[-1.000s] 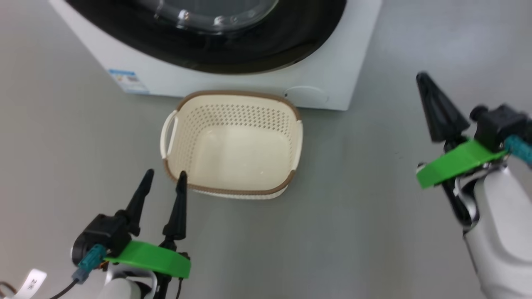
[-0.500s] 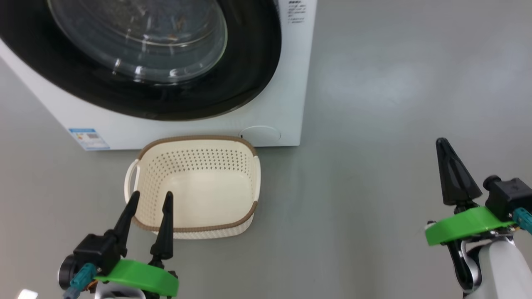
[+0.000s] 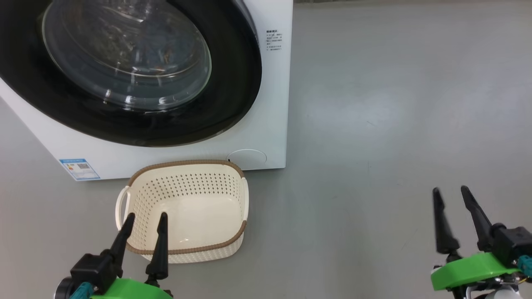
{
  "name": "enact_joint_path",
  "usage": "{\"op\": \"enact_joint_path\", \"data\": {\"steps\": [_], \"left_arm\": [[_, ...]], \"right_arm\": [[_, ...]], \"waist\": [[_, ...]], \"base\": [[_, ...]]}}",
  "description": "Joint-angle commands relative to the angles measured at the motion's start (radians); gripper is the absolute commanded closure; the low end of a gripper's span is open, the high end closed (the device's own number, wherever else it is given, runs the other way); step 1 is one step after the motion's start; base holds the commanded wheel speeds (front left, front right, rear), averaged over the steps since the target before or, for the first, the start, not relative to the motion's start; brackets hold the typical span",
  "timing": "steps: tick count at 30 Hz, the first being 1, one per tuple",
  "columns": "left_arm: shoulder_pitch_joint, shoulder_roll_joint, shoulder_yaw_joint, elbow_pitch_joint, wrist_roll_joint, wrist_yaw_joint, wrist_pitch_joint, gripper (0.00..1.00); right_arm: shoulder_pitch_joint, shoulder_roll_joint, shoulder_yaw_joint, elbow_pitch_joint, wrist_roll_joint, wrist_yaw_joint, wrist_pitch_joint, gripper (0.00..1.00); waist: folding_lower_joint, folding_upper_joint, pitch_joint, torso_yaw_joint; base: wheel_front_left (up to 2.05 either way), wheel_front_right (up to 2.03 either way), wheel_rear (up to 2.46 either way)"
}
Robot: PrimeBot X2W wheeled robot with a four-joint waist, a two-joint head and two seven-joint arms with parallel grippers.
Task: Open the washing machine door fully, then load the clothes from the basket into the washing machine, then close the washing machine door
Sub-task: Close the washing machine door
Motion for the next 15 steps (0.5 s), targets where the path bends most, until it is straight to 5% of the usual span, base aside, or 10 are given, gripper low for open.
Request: {"op": "enact_joint_path", "data": {"steps": [1, 15], "left_arm": [[-0.010, 0.014, 0.039, -0.025, 0.005, -0.003, -0.006, 0.00], [0.000, 0.011, 0.040, -0.021, 0.013, -0.003, -0.006, 0.00]], "right_arm": [[0.005, 0.001, 0.031, -0.029, -0.010, -0.006, 0.003, 0.00], [0.027, 0.006, 0.064, -0.019, -0.019, -0.006, 0.003, 0.00]], "waist": [[0.0000, 0.0000, -0.005, -0.002], [0.0000, 0.0000, -0.011, -0.001]], "base": [[0.00, 0.00, 0.00], [0.00, 0.00, 0.00]]}}
